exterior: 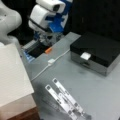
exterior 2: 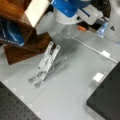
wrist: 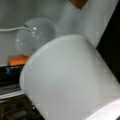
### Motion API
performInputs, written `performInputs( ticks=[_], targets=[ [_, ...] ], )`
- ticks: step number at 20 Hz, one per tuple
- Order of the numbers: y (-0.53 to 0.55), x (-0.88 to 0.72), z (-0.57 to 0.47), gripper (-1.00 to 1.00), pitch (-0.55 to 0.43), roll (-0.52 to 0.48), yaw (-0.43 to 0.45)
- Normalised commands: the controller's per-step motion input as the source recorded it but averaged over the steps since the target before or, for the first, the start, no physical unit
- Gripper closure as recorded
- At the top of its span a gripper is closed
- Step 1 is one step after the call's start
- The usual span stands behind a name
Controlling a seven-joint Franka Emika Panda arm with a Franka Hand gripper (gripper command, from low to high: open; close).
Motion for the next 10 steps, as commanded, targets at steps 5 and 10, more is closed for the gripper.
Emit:
performInputs(
  ticks=[5, 10],
  targets=[
    [-0.16, 0.19, 0.13, -1.0, 0.321, -0.449, 0.068],
    [-0.23, 0.07, 0.14, -1.0, 0.274, -0.347, 0.044]
  ],
)
